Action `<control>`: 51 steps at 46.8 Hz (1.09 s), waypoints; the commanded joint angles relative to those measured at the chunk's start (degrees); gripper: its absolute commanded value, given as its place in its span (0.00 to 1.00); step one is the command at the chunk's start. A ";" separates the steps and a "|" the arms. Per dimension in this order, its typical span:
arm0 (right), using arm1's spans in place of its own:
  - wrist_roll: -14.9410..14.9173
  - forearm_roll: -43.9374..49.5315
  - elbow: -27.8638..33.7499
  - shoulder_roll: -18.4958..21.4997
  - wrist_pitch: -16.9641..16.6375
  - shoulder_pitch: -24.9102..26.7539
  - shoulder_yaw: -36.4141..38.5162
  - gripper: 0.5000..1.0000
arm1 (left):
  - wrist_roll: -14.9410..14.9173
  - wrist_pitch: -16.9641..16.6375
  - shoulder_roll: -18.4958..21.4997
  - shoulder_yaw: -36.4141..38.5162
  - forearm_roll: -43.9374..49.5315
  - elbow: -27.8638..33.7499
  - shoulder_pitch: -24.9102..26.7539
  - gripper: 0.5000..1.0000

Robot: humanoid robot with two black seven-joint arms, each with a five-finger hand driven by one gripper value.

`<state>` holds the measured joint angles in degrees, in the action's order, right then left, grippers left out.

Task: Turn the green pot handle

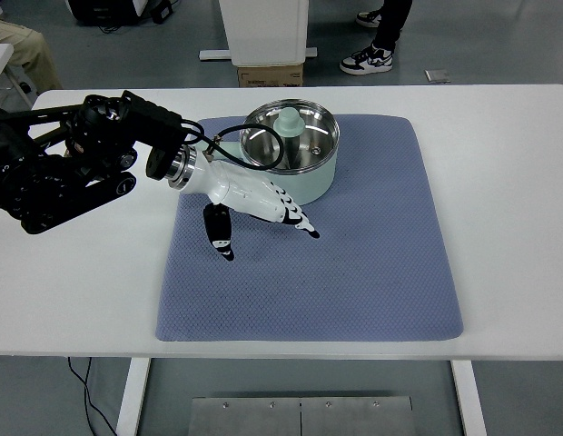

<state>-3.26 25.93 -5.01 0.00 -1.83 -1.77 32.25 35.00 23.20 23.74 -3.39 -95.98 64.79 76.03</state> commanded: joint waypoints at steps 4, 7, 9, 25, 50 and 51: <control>0.01 0.00 0.00 0.00 -0.02 0.01 0.00 1.00 | 0.00 -0.08 -0.36 -1.71 6.49 -0.01 -0.09 1.00; 0.01 0.00 0.00 0.00 -0.02 0.01 0.00 1.00 | 0.00 -0.09 -0.45 -2.76 9.31 -0.01 -0.09 1.00; 0.01 0.00 0.00 0.00 -0.02 0.01 0.00 1.00 | 0.00 -0.17 -0.45 -3.29 10.98 -0.01 -0.09 1.00; 0.01 0.00 0.00 0.00 -0.02 0.01 0.00 1.00 | 0.00 -1.31 -0.45 -5.66 28.90 -0.98 -0.71 1.00; 0.01 0.00 0.00 0.00 -0.02 0.01 0.00 1.00 | 0.00 -5.00 -0.63 -5.66 50.61 -5.72 -2.29 1.00; 0.01 0.00 0.00 0.00 -0.02 0.01 0.00 1.00 | 0.00 -5.36 -0.71 -5.66 51.49 -5.90 -2.29 1.00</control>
<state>-3.25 25.93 -5.01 0.00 -1.81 -1.76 32.26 35.00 18.78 23.20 -9.17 -47.06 59.45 73.83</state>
